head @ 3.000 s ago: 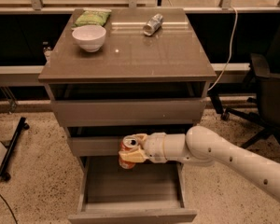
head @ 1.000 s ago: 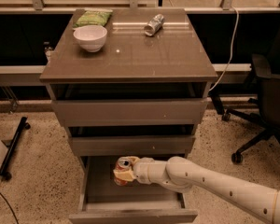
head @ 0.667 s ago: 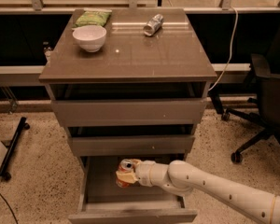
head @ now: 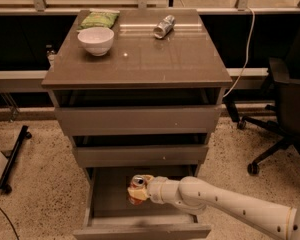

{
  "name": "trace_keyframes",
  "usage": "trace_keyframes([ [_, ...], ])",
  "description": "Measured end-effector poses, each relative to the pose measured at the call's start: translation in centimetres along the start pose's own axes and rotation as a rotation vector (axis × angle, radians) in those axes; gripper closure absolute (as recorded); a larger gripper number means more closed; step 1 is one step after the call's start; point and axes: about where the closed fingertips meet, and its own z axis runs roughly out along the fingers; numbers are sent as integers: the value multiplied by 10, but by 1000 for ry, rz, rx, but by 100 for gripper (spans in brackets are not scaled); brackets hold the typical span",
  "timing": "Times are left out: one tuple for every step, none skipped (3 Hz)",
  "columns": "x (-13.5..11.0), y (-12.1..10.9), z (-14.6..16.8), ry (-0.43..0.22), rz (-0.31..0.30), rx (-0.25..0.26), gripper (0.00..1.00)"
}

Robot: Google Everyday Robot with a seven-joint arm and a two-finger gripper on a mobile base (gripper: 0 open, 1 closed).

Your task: Place coke can into bottom drawer

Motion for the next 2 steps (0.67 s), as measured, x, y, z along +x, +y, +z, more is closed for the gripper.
trace_keyframes([
  [21,-17,3,11,-14,37,100],
  [42,-38,8,30,-42,70,100],
])
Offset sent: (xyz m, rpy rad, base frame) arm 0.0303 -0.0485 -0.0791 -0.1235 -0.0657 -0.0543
